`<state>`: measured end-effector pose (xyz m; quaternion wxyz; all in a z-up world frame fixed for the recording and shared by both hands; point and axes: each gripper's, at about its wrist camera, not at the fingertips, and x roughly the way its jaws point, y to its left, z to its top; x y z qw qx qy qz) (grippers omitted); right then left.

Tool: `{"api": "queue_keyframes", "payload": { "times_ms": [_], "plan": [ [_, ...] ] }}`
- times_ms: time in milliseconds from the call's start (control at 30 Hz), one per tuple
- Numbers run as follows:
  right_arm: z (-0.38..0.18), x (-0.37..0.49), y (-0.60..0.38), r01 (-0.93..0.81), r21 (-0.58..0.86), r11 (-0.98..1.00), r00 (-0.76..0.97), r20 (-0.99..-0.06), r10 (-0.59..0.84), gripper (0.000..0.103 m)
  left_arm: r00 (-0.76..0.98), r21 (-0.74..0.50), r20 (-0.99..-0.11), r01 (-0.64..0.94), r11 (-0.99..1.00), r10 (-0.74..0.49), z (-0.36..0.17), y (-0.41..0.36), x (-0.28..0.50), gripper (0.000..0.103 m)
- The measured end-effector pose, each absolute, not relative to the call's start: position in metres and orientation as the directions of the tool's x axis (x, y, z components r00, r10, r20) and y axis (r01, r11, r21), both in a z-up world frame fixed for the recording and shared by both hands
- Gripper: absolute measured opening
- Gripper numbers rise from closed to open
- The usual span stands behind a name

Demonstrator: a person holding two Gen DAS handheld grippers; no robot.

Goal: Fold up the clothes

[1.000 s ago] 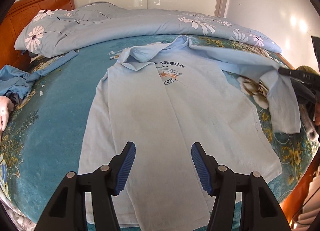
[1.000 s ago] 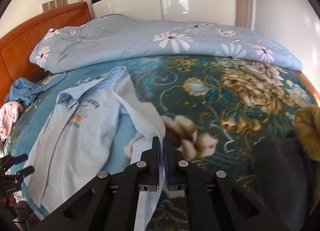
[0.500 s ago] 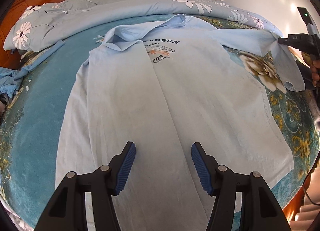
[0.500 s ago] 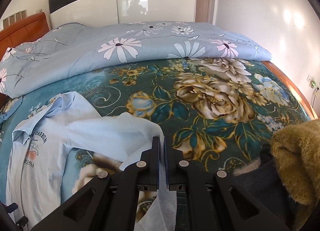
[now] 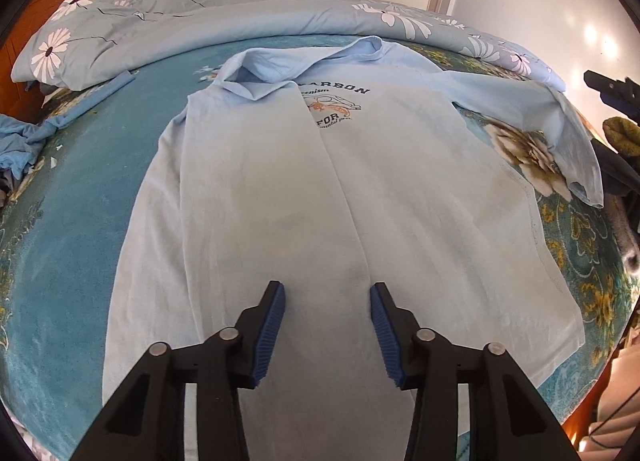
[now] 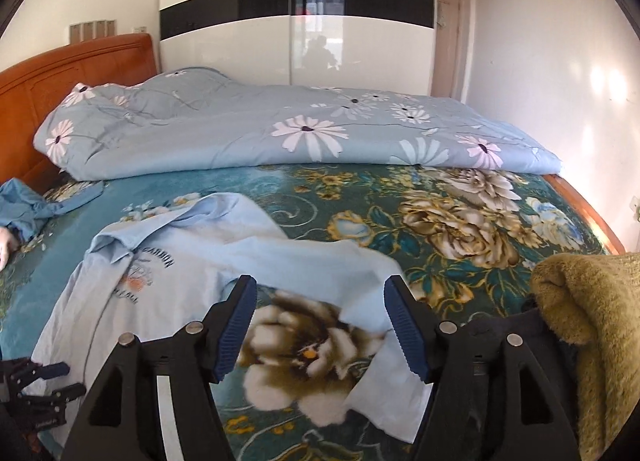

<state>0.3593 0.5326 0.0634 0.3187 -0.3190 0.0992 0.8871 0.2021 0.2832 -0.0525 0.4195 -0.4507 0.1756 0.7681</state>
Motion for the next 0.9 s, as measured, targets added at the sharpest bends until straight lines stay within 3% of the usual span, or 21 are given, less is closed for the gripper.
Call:
{"api": "queue_keyframes", "payload": {
  "times_ms": [33,100,300,500,667,833,900],
  "plan": [
    [0.059,0.355,0.523,-0.604,-0.025,-0.797,-0.603,-0.639,0.478,0.069,-0.237,-0.120,-0.837,-0.800,-0.588,0.493,-0.052,0.280,0.200,0.028],
    [0.048,0.344,0.504,-0.563,-0.015,-0.826,-0.614,-0.661,0.430,0.069,-0.222,-0.151,-0.830,-0.793,-0.590,0.511,-0.050,0.275,0.195,0.007],
    [0.024,0.318,0.466,-0.471,0.038,-0.881,-0.629,-0.715,0.305,0.069,-0.244,-0.228,-0.764,-0.765,-0.602,0.598,-0.022,0.247,0.172,0.006],
    [0.003,0.301,0.448,-0.461,0.066,-0.885,-0.604,-0.754,0.258,0.069,-0.389,-0.245,-0.681,-0.677,-0.694,0.620,0.023,0.198,0.105,0.005],
    [-0.008,0.288,0.450,-0.485,0.079,-0.871,-0.577,-0.778,0.250,0.069,-0.540,-0.165,-0.669,-0.562,-0.810,0.511,0.055,0.163,0.013,0.005],
    [-0.019,0.273,0.455,-0.505,0.075,-0.860,-0.552,-0.794,0.255,0.069,-0.637,-0.062,-0.679,-0.445,-0.893,0.365,0.050,0.150,-0.083,0.005],
    [-0.023,0.267,0.459,-0.512,0.070,-0.856,-0.541,-0.801,0.258,0.069,-0.666,-0.025,-0.682,-0.390,-0.920,0.301,0.043,0.148,-0.113,0.000]
  ]
}}
